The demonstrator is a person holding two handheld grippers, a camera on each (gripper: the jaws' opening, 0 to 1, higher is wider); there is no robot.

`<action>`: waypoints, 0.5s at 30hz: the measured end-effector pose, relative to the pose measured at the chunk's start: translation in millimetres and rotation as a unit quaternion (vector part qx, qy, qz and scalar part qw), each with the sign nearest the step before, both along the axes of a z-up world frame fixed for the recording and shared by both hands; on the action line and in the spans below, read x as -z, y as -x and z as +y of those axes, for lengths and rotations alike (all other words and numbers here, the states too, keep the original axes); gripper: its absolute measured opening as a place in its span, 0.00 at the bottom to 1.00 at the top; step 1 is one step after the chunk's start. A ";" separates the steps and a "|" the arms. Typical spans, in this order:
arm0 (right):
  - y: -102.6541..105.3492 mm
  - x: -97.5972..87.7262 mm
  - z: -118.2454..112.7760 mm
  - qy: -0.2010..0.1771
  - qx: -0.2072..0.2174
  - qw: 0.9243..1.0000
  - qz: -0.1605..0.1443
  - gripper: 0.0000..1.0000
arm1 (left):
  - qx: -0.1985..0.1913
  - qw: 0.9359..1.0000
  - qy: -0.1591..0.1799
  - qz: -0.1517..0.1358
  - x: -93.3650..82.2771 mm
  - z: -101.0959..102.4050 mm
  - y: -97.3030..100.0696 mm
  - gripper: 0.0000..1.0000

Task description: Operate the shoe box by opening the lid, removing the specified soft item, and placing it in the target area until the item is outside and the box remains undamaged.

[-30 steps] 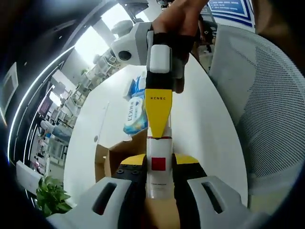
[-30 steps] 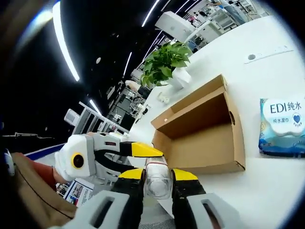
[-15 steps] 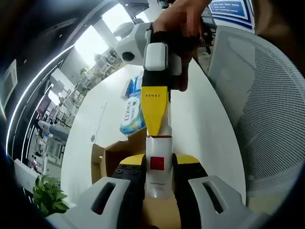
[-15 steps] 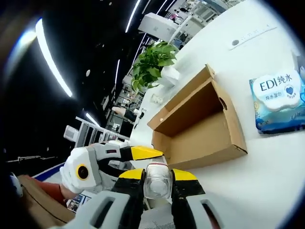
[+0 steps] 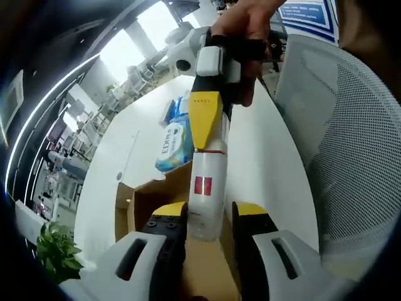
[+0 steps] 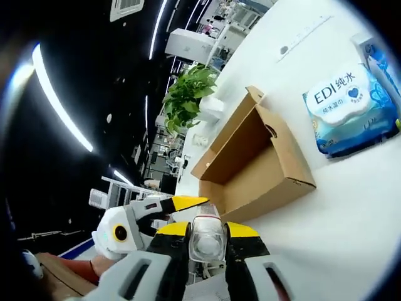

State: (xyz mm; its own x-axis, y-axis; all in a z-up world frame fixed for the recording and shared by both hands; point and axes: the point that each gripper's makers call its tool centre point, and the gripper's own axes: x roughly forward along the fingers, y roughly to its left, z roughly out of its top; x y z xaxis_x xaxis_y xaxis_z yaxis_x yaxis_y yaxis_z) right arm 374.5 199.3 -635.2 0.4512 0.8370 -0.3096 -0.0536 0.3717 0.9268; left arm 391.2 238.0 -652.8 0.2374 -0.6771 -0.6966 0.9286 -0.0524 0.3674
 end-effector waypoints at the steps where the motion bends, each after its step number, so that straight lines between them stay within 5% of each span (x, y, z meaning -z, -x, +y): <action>1: 1.0 0.1 -2.7 -0.001 0.005 1.000 0.002 0.16 | -0.003 1.000 0.003 0.004 -0.3 0.0 0.2 0.30; 9: 1.5 4.5 -30.6 -0.014 0.048 0.999 0.020 0.16 | -0.051 0.996 0.041 0.055 -2.8 4.0 -2.6 0.34; 15: 0.5 5.1 -51.4 -0.020 0.076 0.997 0.026 0.17 | -0.115 0.983 0.089 0.110 -5.4 16.3 -11.6 0.38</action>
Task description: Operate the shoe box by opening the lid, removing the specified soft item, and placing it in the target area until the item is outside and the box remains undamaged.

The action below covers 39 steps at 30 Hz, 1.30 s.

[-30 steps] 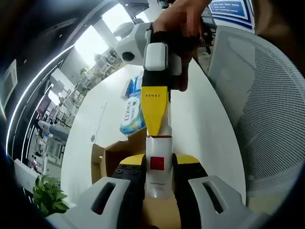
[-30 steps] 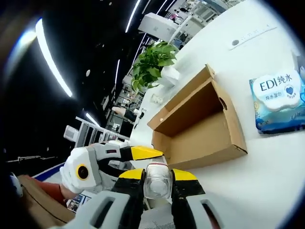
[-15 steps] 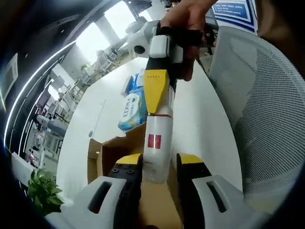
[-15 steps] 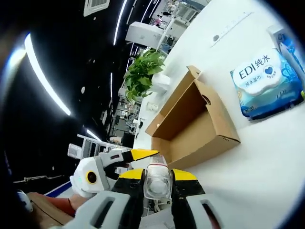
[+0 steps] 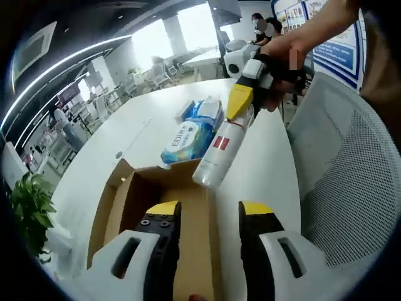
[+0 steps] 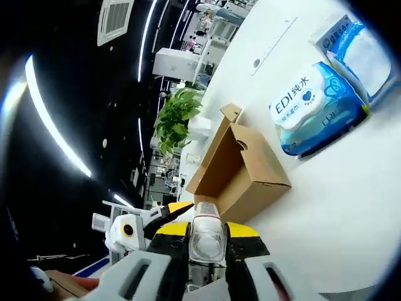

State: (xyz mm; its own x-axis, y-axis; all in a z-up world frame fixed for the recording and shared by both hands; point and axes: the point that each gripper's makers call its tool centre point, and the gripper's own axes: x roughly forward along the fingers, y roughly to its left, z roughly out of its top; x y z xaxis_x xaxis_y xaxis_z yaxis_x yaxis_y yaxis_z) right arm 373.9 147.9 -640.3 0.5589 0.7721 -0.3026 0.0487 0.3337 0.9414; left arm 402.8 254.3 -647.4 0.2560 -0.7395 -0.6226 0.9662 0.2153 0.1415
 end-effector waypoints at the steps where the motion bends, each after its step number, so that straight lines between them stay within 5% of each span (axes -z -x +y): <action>1: 0.5 -0.3 -4.5 -0.002 0.007 1.000 0.001 0.17 | -0.008 1.000 0.007 0.007 -0.7 1.6 -1.3 0.38; 12: -3.8 -0.5 -31.1 -0.002 0.040 0.999 0.002 0.17 | -0.092 0.992 0.051 0.063 0.5 26.5 -14.1 0.47; 21: 1.7 -4.2 -41.6 0.009 0.056 0.998 0.005 0.17 | -0.168 0.974 0.100 0.117 5.3 45.7 -14.4 0.55; 31: -12.8 -18.1 -67.5 0.032 0.065 0.997 -0.003 0.17 | -0.196 0.966 0.109 0.129 8.3 60.0 -11.4 0.57; 39: -29.4 -26.8 -84.1 0.054 0.059 0.997 -0.012 0.17 | -0.200 0.966 0.108 0.124 5.2 63.5 -12.3 0.56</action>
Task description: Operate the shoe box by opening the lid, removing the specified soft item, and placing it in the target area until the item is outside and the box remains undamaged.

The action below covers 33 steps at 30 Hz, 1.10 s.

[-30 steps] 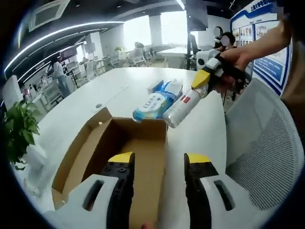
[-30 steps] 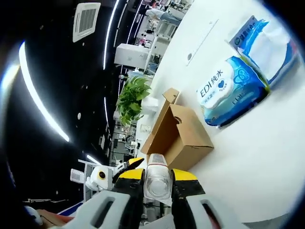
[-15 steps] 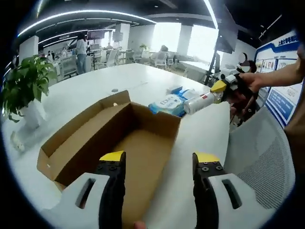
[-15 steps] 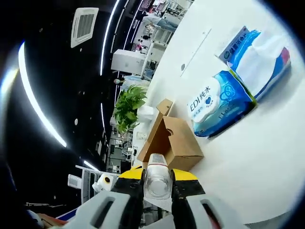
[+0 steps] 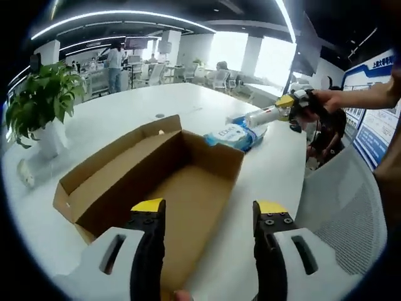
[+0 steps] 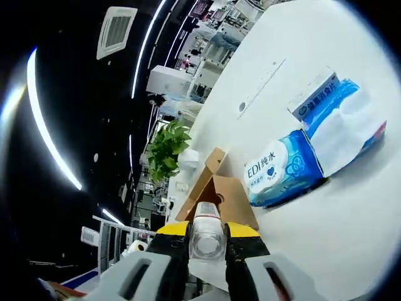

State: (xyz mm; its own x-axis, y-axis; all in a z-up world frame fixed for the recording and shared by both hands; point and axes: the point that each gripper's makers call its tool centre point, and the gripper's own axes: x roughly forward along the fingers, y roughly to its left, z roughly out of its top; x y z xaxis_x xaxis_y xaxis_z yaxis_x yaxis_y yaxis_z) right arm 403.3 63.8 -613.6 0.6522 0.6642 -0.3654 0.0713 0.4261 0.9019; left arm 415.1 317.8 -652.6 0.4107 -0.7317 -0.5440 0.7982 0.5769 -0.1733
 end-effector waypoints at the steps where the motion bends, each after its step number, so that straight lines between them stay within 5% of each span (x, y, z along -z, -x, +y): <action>1: -2.4 -0.9 -2.9 0.006 -0.003 1.000 -0.001 0.17 | 0.000 1.000 -0.001 -0.002 -1.1 0.5 -0.5 0.56; 15: -68.5 -23.9 -59.6 0.105 -0.035 0.994 -0.022 0.17 | -0.006 1.000 0.005 -0.007 -9.5 5.8 3.1 0.55; 23: -99.6 -23.8 -72.1 0.187 -0.094 0.977 -0.027 0.17 | -0.016 1.000 0.005 -0.008 -13.3 10.4 4.7 0.54; 33: -130.9 -21.0 -77.4 0.269 -0.166 0.948 -0.034 0.17 | -0.029 1.000 0.006 -0.011 -18.7 17.5 4.9 0.54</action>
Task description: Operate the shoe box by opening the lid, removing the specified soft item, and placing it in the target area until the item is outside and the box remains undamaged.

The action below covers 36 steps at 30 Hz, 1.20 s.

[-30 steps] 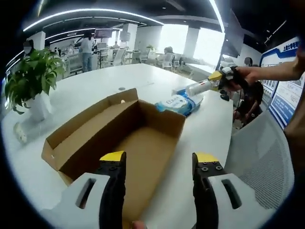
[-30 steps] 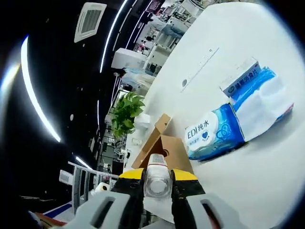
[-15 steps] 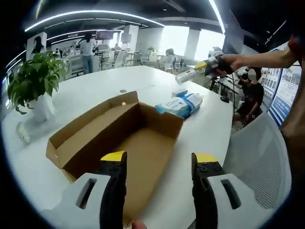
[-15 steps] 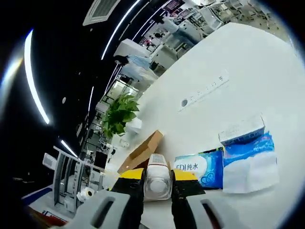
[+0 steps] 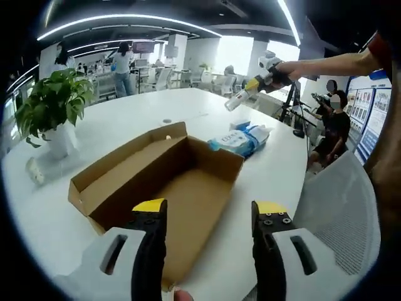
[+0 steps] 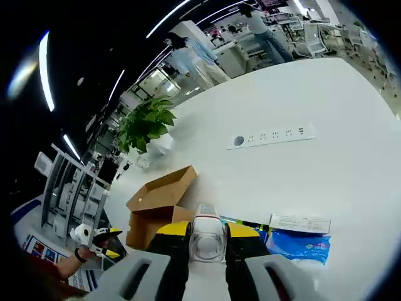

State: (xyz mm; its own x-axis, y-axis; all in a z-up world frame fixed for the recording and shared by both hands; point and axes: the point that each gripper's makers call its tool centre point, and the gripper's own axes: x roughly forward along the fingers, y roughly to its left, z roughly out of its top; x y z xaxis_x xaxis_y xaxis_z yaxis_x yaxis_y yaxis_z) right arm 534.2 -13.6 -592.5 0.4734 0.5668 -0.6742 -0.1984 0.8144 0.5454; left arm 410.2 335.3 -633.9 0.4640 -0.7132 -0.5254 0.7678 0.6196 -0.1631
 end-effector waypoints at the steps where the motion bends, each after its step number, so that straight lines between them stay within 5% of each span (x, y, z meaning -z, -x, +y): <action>1: -1.5 1.2 0.2 0.008 -0.008 1.000 0.001 0.17 | -0.001 1.000 -0.001 -0.001 -0.5 0.6 -0.2 0.54; 13: -12.1 29.6 2.8 0.126 -0.121 0.985 0.004 0.17 | -0.015 1.000 -0.001 -0.003 -4.2 8.7 0.3 0.54; 22: -16.1 52.9 1.2 0.209 -0.205 0.956 -0.001 0.17 | -0.023 1.000 -0.003 -0.004 -5.7 12.7 -0.1 0.54; 25: -16.7 59.9 -2.6 0.245 -0.244 0.938 -0.004 0.17 | -0.025 1.000 -0.003 -0.005 -7.0 12.8 -0.7 0.54; 36: -26.4 79.8 -11.4 0.296 -0.314 0.902 -0.012 0.17 | -0.026 1.000 -0.005 -0.002 -5.3 10.5 -1.3 0.54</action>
State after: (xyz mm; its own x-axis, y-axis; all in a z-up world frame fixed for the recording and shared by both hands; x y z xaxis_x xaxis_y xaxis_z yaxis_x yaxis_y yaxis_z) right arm 560.6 -25.1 -672.3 0.2021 0.2728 -0.9406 -0.7273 0.6850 0.0424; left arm 411.6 345.8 -628.6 0.5024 -0.6826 -0.5307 0.7357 0.6600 -0.1524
